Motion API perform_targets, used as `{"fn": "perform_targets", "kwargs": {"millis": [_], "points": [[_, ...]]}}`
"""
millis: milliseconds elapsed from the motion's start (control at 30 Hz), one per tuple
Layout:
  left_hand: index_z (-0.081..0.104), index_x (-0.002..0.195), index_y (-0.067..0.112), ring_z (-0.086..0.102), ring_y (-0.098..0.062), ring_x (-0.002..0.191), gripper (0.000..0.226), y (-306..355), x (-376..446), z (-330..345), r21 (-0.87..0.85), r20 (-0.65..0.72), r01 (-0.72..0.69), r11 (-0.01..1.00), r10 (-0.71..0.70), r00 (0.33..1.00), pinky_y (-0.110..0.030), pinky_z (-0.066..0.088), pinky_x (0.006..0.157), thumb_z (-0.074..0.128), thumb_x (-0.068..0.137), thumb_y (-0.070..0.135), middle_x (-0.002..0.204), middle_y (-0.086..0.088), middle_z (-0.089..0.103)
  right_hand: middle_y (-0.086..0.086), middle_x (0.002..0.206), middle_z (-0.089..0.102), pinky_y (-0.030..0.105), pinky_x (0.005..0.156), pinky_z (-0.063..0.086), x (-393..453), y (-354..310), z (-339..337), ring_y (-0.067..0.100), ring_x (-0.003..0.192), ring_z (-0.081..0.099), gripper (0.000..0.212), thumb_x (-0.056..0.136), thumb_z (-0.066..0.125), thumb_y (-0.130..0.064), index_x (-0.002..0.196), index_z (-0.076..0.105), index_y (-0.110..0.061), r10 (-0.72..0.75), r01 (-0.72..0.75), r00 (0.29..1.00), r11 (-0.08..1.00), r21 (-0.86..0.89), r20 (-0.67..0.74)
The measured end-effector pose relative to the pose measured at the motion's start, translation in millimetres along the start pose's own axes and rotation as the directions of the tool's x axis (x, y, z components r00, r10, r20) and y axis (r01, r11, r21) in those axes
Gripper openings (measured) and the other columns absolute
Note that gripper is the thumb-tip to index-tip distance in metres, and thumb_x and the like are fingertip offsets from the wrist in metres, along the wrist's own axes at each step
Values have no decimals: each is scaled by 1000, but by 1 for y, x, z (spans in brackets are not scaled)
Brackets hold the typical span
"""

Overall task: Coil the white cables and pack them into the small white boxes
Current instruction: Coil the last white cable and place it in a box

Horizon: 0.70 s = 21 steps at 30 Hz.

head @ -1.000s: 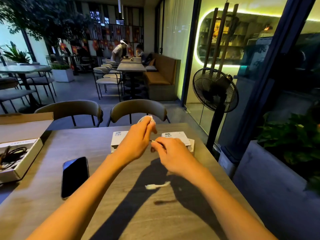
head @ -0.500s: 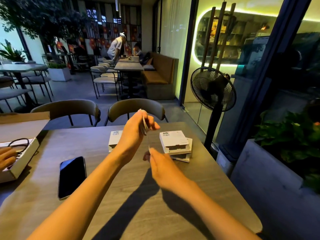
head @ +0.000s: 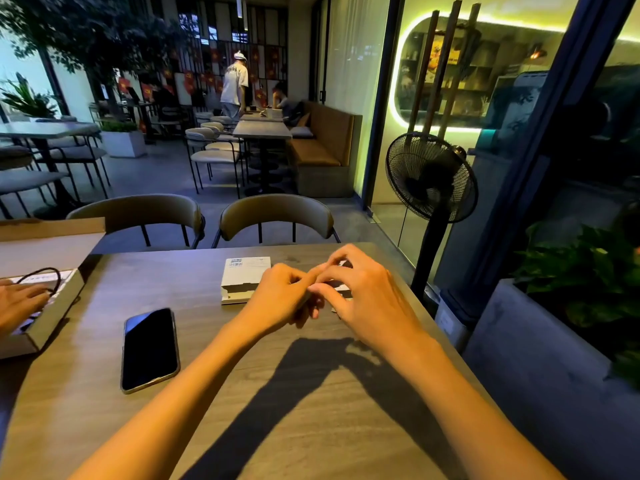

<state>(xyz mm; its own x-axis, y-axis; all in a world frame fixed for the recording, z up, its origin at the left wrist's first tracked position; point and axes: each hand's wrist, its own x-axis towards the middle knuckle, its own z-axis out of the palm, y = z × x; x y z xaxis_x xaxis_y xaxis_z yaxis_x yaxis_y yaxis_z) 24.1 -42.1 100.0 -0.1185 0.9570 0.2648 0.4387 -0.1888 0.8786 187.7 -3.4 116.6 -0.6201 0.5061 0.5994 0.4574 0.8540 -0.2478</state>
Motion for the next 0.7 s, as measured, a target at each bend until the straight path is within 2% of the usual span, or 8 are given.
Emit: {"fn": "perform_targets", "kwargs": {"millis": [67, 167, 267, 400, 500, 567, 633, 700], "points": [[66, 64, 8, 57, -13, 45, 64, 2, -1, 2, -11, 22, 93, 996, -93, 995, -19, 48, 51, 39, 94, 57, 53, -7, 65, -6, 114, 58, 7, 80, 40, -1, -2, 2, 0, 99, 53, 7, 99, 64, -28, 97, 67, -22, 67, -76, 995, 988, 135, 70], [69, 74, -1, 68, -18, 58, 75, 1, 1, 7, 45, -50, 190, 981, -188, 981, -22, 55, 63, 35, 98, 60, 67, -19, 70, -8, 94, 61, 13, 71, 46, -4, -8, 7, 1, 87, 59, 12, 105, 54, -27, 94, 56, -22, 185, -247, 960, 913, 326, 209], [67, 71, 5, 59, 0, 49, 63, -1, 1, 15, 25, -281, 201, 979, -186, 941, -19, 50, 56, 40, 100, 54, 58, -10, 65, -3, 93, 64, 20, 75, 54, -8, -14, 12, 8, 88, 63, 13, 104, 57, -26, 95, 60, -17, 217, -234, 972, 903, 362, 86], [56, 93, 28, 59, -3, 48, 28, 7, 1, 21, -90, -489, 25, 996, -66, 870, -16, 46, 49, 43, 99, 52, 61, -3, 62, -4, 90, 64, 17, 74, 52, -7, -18, 18, 8, 86, 62, 9, 100, 64, -19, 94, 67, -13, 223, -151, 964, 905, 397, -142], [54, 105, 27, 65, -6, 61, 27, 10, -5, 20, -40, -358, -181, 983, 155, 921, -20, 51, 53, 39, 100, 48, 73, -2, 65, -6, 86, 67, 14, 69, 51, -7, -13, 16, 7, 80, 65, 11, 99, 64, -19, 95, 71, -12, 284, -153, 929, 878, 453, -238], [54, 115, 31, 66, -7, 82, 30, 4, -10, 18, 126, -198, -280, 952, 301, 933, -27, 54, 69, 34, 103, 50, 88, 9, 64, -8, 86, 72, 15, 69, 54, -8, -8, 10, 7, 81, 69, 12, 99, 64, -22, 98, 74, -15, 374, -187, 891, 818, 545, -256], [48, 121, 45, 55, -2, 97, 29, -3, -14, 15, 346, -120, -318, 882, 378, 918, -31, 43, 87, 27, 103, 54, 96, 22, 59, -8, 86, 76, 22, 72, 59, -7, -7, 1, 8, 83, 73, 13, 97, 66, -27, 98, 76, -20, 445, -228, 871, 743, 629, -210], [42, 131, 45, 51, 0, 95, 31, -4, -19, 14, 462, -103, -364, 809, 457, 883, -31, 39, 85, 27, 104, 51, 101, 21, 58, -5, 85, 78, 29, 75, 62, -6, -7, -6, 12, 82, 75, 14, 95, 67, -31, 95, 78, -21, 496, -293, 862, 656, 696, -104]]}}
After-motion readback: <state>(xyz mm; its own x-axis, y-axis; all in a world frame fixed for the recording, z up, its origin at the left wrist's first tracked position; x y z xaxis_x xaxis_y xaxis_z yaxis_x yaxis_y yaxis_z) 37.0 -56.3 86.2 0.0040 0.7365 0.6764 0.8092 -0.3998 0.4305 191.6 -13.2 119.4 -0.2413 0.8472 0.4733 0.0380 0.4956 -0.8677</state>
